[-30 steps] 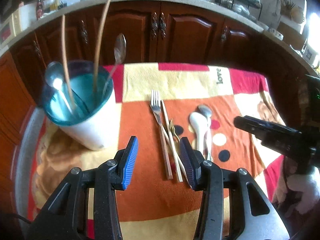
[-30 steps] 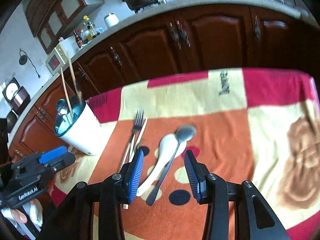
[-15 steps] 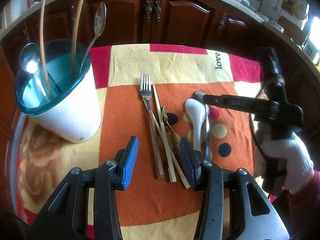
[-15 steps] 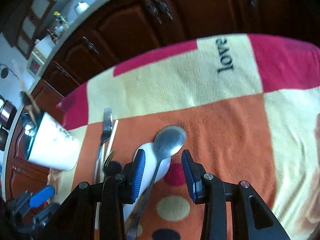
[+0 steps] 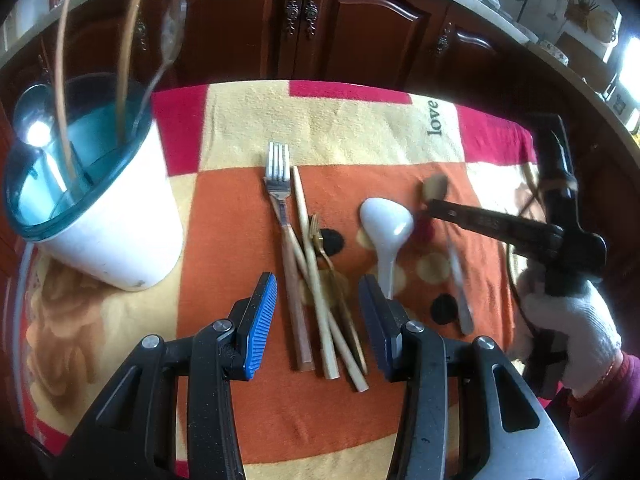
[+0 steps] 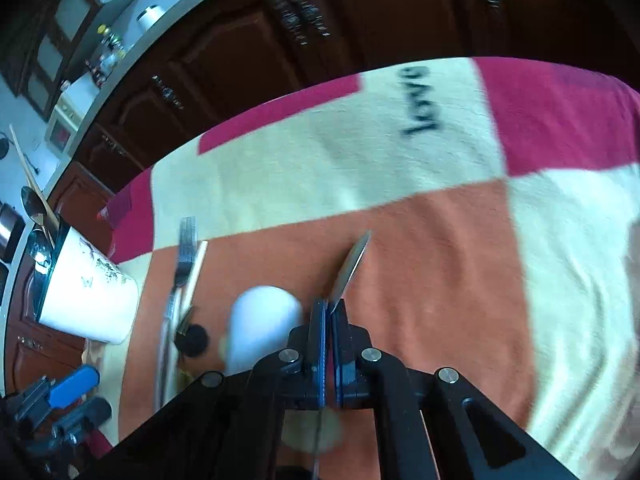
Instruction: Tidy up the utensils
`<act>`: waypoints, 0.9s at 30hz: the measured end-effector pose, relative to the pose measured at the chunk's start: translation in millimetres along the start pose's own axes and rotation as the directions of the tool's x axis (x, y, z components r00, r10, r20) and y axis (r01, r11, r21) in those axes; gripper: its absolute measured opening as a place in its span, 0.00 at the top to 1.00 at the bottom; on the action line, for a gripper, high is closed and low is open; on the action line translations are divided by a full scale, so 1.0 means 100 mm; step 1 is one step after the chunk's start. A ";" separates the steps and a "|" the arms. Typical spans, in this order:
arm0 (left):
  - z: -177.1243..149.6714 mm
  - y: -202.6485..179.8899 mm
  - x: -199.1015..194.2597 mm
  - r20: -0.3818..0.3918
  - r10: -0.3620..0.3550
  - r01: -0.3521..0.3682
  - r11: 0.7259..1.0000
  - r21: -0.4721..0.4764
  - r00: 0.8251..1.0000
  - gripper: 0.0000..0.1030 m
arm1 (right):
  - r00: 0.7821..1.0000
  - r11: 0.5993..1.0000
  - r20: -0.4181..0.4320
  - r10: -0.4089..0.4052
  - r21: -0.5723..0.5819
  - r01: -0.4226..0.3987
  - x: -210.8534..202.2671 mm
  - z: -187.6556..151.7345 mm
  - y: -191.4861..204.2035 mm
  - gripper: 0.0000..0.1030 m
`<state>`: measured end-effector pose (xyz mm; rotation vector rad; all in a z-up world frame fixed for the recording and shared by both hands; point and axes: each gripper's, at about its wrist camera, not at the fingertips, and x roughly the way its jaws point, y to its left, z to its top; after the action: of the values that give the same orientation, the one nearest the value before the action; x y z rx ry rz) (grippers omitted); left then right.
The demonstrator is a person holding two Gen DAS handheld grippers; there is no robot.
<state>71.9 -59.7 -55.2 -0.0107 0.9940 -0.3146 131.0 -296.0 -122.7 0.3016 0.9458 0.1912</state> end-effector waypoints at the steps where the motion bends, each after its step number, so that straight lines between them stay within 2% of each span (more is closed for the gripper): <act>1: 0.00 -0.03 0.01 -0.003 -0.003 0.003 1.000 0.004 1.000 0.59 | 1.000 1.000 0.001 -0.005 0.005 0.005 -0.06 -0.03 -0.09 0.98; 9: 0.19 -0.38 0.23 -0.042 -0.050 0.053 0.996 0.068 0.998 0.59 | 0.991 0.991 -0.028 -0.129 -0.027 0.129 -0.38 -0.17 -0.44 0.98; 12: 0.28 -0.59 0.41 -0.070 -0.032 0.040 0.993 0.114 0.997 0.59 | 0.994 0.994 -0.035 -0.105 -0.017 0.104 -0.45 -0.21 -0.53 0.95; 16: 0.35 -0.80 0.68 -0.116 0.024 -0.001 0.981 0.193 0.993 0.51 | 0.995 0.995 0.034 -0.092 -0.033 0.093 -0.65 -0.28 -0.56 0.65; 23: 0.42 -0.92 1.08 -0.170 0.087 -0.047 0.972 0.228 0.982 0.49 | 0.996 0.999 0.082 -0.023 0.034 0.020 -0.91 -0.34 -0.72 0.64; 25: 0.42 -0.95 1.14 -0.145 0.116 -0.078 0.967 0.243 0.983 0.41 | 0.996 0.999 0.093 -0.001 0.055 -0.005 -0.92 -0.35 -0.74 0.64; 27: 0.45 -0.95 1.17 -0.154 0.106 -0.069 0.972 0.224 0.982 0.41 | 0.994 0.997 0.104 0.015 0.070 -0.023 -0.92 -0.35 -0.75 0.64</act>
<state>144.0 -187.8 -112.0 0.2623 1.1156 -0.3460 52.0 -387.1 -96.5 0.3831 0.8482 0.1577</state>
